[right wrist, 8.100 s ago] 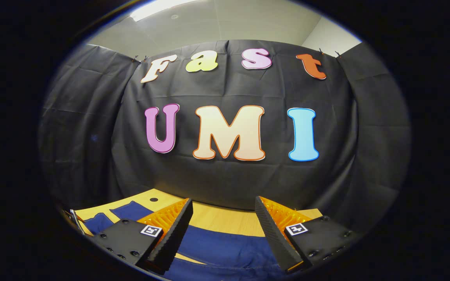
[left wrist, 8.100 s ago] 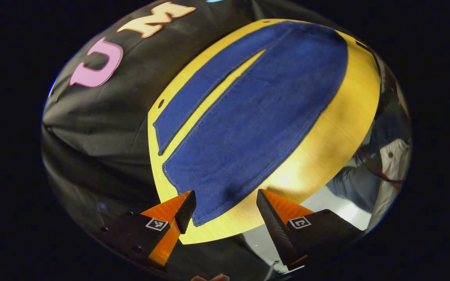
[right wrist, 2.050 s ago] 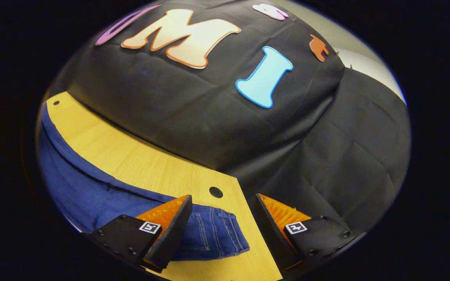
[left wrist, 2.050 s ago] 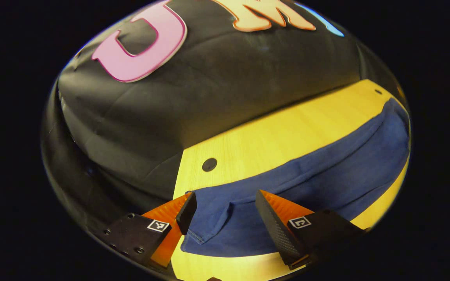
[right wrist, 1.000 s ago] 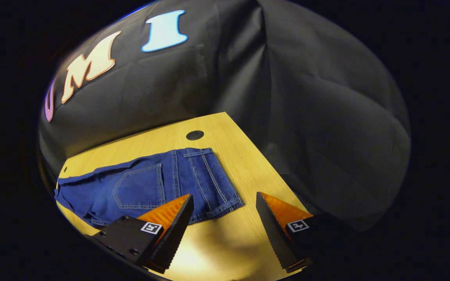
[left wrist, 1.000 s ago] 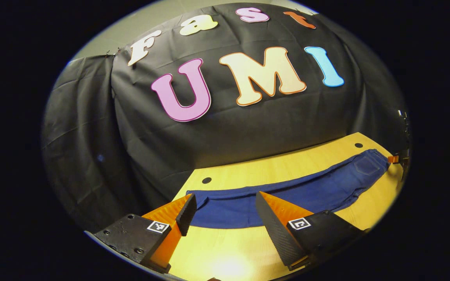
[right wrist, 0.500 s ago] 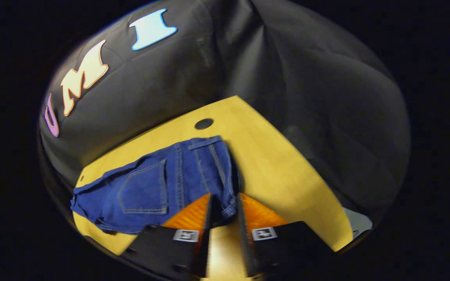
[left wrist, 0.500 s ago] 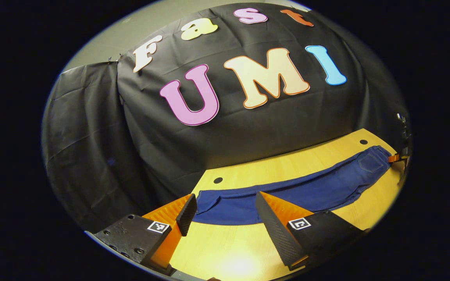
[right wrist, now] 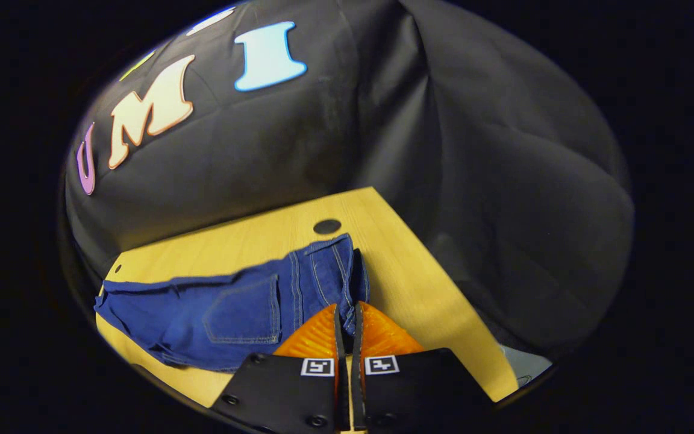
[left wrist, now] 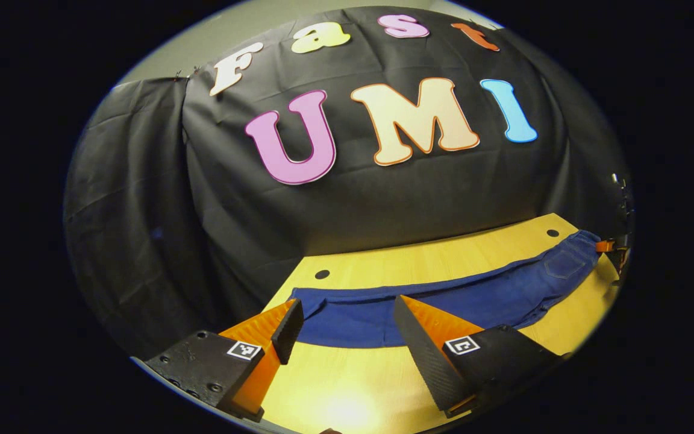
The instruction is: Grasp the waist and the cuffs of the jeans and fold them to make the two legs overlap; first hold the waist and fold one-third of the jeans toward the cuffs, then hold the cuffs and fold the remaining one-third in the same direction to finish folding.
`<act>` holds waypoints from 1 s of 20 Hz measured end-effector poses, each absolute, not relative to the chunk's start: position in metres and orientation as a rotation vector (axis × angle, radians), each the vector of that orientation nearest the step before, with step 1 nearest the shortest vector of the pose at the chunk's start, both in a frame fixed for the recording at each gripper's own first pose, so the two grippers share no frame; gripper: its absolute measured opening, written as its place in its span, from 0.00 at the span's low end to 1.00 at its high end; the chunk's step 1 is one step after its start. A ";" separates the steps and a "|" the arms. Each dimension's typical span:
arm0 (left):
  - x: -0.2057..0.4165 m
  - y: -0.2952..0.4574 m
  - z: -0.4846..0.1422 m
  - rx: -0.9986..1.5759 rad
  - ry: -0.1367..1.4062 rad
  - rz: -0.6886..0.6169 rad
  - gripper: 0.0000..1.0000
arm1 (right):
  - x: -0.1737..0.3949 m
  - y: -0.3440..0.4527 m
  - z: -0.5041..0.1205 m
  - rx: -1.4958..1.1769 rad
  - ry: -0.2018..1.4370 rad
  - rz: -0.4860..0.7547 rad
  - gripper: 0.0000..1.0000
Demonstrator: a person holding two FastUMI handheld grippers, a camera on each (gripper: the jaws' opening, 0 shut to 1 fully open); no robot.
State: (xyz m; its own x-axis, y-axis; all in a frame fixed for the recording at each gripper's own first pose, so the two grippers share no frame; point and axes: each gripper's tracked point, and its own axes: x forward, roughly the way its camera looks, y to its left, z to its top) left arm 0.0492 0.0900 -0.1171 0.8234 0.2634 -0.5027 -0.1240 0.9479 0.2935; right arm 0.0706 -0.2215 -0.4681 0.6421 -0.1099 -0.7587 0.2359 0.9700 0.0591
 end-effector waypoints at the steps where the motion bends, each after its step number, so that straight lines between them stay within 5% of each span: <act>1: 0.051 0.093 -0.116 0.249 0.567 0.201 0.95 | 0.075 -0.220 -0.455 0.143 0.833 -0.196 0.04; 13: 0.089 0.177 -0.109 0.276 0.561 0.125 1.00 | 0.110 -0.082 -0.327 0.029 0.590 -0.107 0.04; 20: 0.111 0.224 -0.124 0.278 0.570 0.028 0.95 | 0.127 0.019 -0.287 -0.006 0.505 -0.047 0.04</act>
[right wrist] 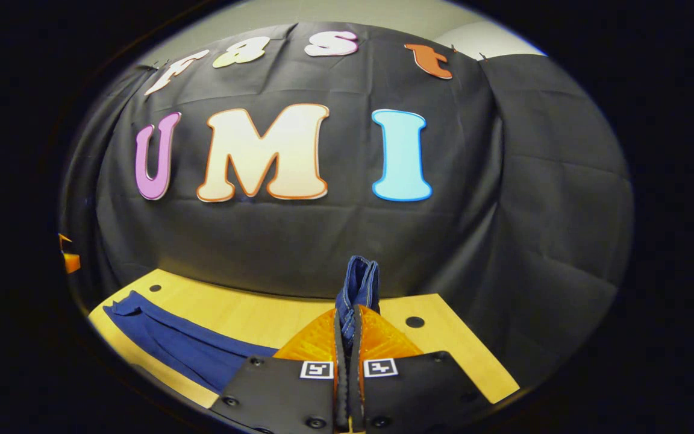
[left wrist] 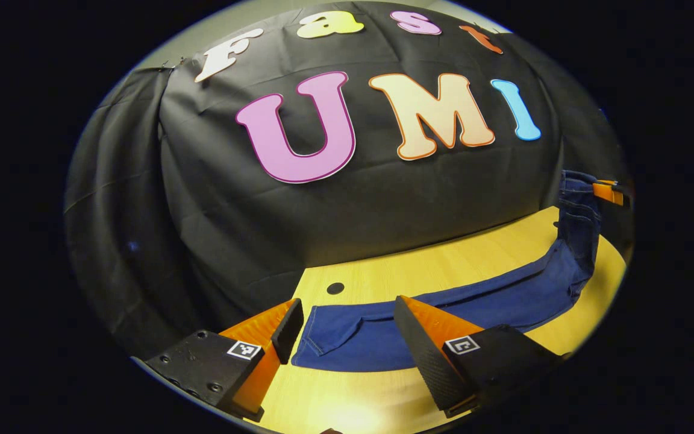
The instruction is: Grasp the waist and the cuffs of the jeans and fold them to make the two legs overlap; first hold the waist and fold one-third of the jeans toward the cuffs, then hold the cuffs and fold the remaining one-third in the same direction to finish folding.
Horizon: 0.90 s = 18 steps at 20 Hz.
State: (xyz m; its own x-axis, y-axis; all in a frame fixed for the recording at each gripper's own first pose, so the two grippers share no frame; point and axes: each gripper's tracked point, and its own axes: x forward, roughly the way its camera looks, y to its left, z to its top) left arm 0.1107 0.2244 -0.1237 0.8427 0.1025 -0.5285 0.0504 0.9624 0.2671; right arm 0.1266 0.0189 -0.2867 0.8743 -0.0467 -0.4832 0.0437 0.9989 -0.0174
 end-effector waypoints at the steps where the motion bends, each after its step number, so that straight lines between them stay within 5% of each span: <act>1: 0.115 0.229 -0.128 0.277 0.572 0.011 0.95 | 0.127 0.030 -0.285 -0.002 0.510 -0.047 0.04; 13: 0.115 0.314 -0.157 0.244 0.625 0.013 0.95 | 0.120 0.205 -0.315 0.093 0.542 0.151 0.04; 18: 0.102 0.349 -0.166 0.223 0.661 0.057 0.95 | 0.089 0.269 -0.373 0.118 0.656 0.276 0.04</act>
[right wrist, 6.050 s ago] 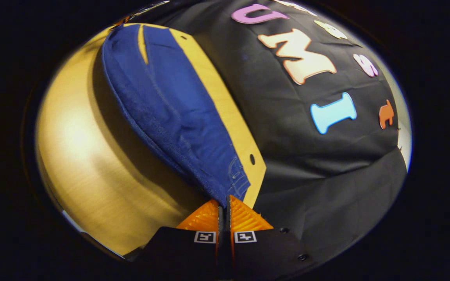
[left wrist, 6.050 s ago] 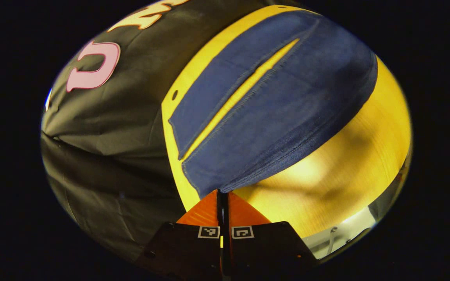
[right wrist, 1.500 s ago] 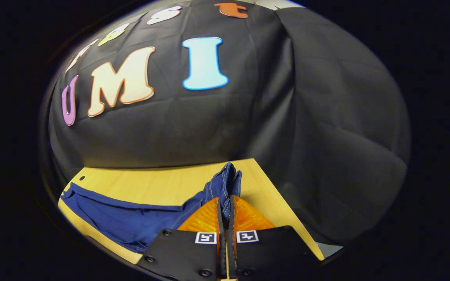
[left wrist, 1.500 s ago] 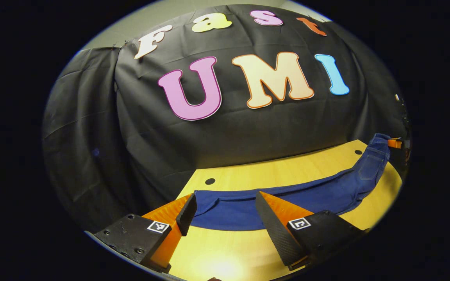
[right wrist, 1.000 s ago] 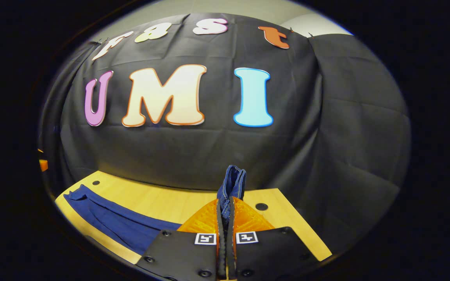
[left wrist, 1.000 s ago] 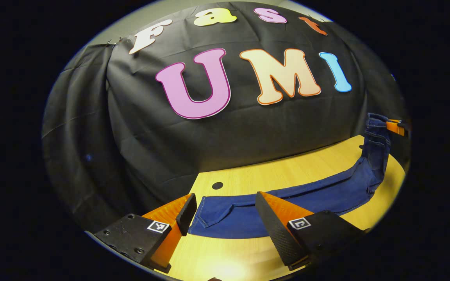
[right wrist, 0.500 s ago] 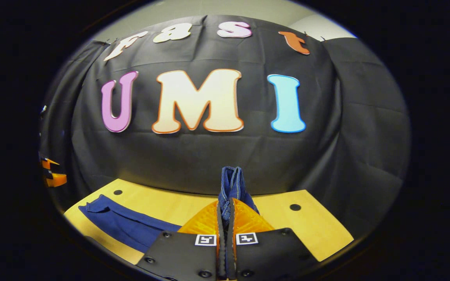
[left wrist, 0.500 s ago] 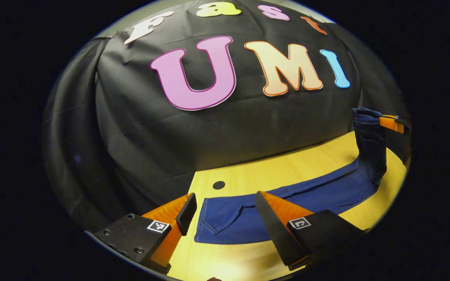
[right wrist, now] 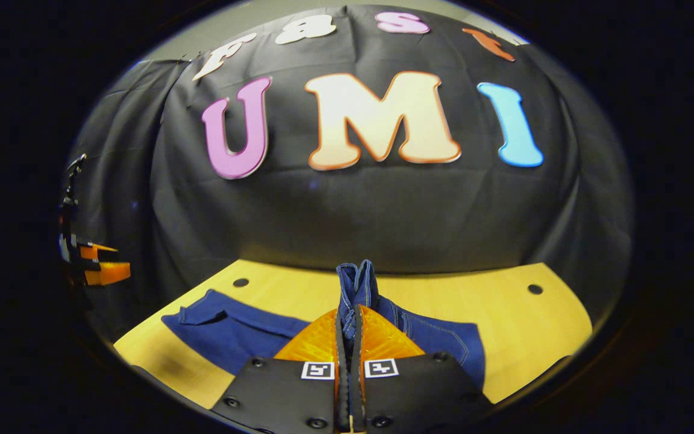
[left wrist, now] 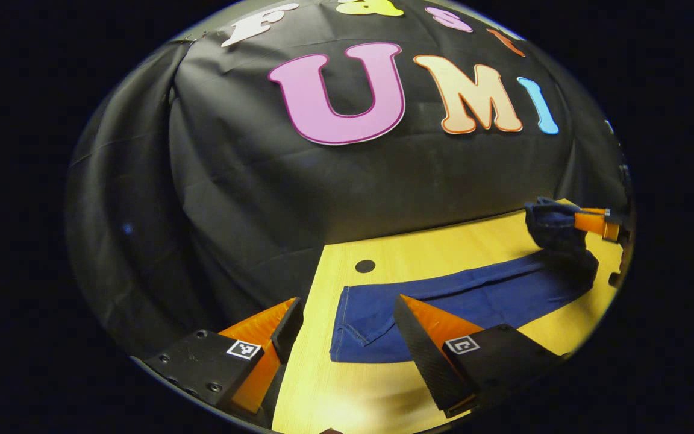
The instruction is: Grasp the waist and the cuffs of the jeans and fold them to make the two legs overlap; first hold the waist and fold one-third of the jeans toward the cuffs, then hold the cuffs and fold the remaining one-third in the same direction to finish folding.
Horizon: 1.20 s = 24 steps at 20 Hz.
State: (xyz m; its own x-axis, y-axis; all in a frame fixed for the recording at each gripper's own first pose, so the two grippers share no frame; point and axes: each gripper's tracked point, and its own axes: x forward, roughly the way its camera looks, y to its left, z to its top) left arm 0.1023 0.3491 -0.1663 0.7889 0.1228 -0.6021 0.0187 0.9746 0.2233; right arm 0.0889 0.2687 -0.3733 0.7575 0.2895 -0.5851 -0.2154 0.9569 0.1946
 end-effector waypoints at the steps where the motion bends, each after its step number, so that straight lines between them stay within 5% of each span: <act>1: 0.100 0.353 -0.169 0.223 0.669 0.063 0.95 | 0.082 0.279 -0.388 0.121 0.687 0.293 0.04; 7: 0.095 0.373 -0.196 0.167 0.723 0.050 0.95 | 0.042 0.321 -0.449 0.123 0.805 0.351 0.05; 9: 0.099 0.376 -0.211 0.157 0.761 0.028 0.95 | 0.026 0.329 -0.453 0.123 0.845 0.371 0.18; 13: 0.105 0.377 -0.247 0.096 0.843 -0.038 0.95 | 0.020 0.319 -0.427 0.061 0.786 0.410 1.00; 24: 0.144 0.395 -0.358 -0.073 1.012 -0.040 0.95 | 0.009 0.248 -0.391 -0.028 0.778 0.318 1.00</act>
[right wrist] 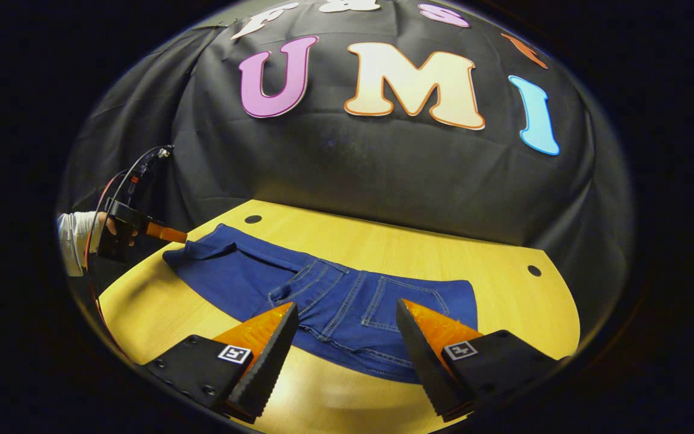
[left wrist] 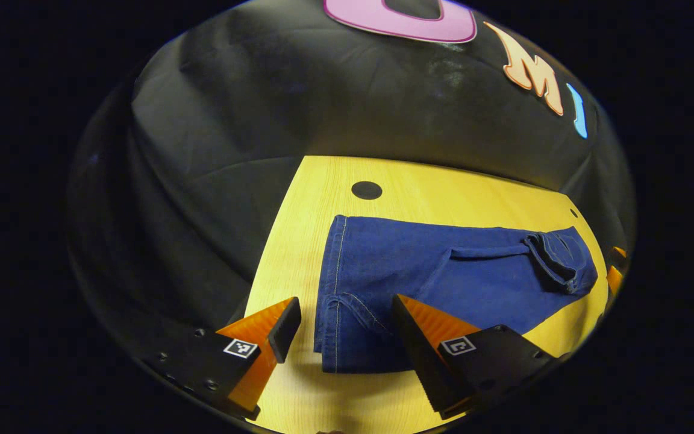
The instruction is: Grasp the waist and the cuffs of the jeans and fold them to make the two legs overlap; first hold the waist and fold one-third of the jeans toward the cuffs, then hold the cuffs and fold the remaining one-third in the same direction to finish folding.
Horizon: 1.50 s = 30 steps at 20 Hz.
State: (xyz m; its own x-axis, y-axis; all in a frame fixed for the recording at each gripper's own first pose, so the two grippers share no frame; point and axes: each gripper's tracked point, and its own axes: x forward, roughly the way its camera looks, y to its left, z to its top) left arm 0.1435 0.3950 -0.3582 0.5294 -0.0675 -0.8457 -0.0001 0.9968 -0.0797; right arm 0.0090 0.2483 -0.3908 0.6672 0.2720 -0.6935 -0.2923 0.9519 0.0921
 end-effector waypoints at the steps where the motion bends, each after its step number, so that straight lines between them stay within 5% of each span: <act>1: 0.141 0.400 -0.364 -0.102 1.034 -0.041 0.95 | 0.008 0.244 -0.389 -0.029 0.779 0.309 1.00; 7: 0.129 0.401 -0.382 -0.195 1.102 -0.061 0.97 | 0.006 0.227 -0.386 -0.065 0.787 0.289 1.00; 9: 0.128 0.420 -0.386 -0.159 1.111 -0.012 0.86 | 0.005 0.224 -0.386 -0.072 0.789 0.287 1.00; 11: 0.128 0.425 -0.388 -0.164 1.107 -0.001 0.49 | 0.002 0.220 -0.386 -0.074 0.791 0.286 0.98; 13: 0.126 0.423 -0.387 -0.172 1.116 -0.017 0.41 | 0.002 0.218 -0.385 -0.068 0.788 0.285 1.00; 18: 0.128 0.419 -0.386 -0.175 1.112 0.020 0.00 | 0.003 0.204 -0.382 -0.045 0.765 0.262 0.98; 30: 0.153 0.350 -0.274 -0.172 0.944 -0.019 0.00 | 0.005 0.160 -0.360 -0.053 0.731 0.305 0.98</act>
